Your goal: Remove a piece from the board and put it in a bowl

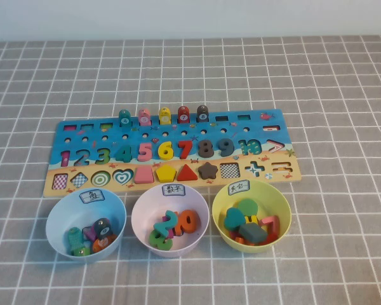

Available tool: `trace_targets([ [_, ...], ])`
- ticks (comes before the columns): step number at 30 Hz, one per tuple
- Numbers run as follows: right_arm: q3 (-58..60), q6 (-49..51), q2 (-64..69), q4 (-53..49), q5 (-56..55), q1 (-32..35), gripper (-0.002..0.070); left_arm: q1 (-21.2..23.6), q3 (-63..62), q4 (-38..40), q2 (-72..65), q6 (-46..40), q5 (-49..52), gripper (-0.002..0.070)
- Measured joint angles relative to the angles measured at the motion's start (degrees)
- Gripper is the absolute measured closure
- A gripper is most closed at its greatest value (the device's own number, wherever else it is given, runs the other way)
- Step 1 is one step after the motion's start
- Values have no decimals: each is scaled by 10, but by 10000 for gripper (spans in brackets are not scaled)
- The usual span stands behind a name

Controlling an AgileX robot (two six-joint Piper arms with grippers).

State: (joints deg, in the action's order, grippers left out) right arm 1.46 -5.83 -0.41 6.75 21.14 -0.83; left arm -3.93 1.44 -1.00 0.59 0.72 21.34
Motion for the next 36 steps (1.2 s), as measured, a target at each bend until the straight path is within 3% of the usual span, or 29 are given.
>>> trace_targets([
  [30,0,0,0,0,0,0,694,0,0,-30,0,-2,-17,680],
  [36,0,0,0,0,0,0,694,0,0,21,0,2,-50,680],
])
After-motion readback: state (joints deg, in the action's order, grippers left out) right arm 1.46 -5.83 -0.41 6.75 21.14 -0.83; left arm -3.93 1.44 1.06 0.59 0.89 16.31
